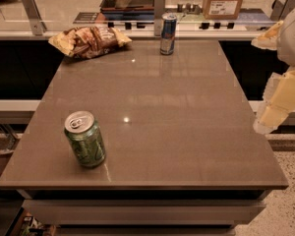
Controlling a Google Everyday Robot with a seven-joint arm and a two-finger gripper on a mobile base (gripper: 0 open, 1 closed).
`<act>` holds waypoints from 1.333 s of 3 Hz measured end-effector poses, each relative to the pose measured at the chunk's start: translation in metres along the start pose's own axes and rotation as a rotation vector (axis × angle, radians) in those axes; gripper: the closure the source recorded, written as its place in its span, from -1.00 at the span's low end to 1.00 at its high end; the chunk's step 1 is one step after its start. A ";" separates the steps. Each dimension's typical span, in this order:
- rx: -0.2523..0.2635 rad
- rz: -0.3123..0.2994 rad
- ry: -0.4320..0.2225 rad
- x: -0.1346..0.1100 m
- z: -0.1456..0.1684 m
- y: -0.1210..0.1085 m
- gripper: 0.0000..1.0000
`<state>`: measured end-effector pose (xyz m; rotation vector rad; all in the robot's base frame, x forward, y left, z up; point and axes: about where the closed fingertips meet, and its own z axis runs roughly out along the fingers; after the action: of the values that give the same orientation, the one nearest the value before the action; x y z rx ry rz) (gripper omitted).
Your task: Move green can near brown chip bag
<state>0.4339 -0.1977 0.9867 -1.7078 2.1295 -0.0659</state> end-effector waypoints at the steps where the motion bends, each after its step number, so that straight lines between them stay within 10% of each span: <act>1: -0.025 -0.058 -0.154 -0.025 0.017 0.017 -1.00; 4: -0.138 -0.133 -0.628 -0.123 0.075 0.078 -1.00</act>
Offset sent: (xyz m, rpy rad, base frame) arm -0.0304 0.1384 -0.0480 0.5273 -0.0735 0.3356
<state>0.4082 -0.0460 0.9305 -1.6569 1.5830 0.5216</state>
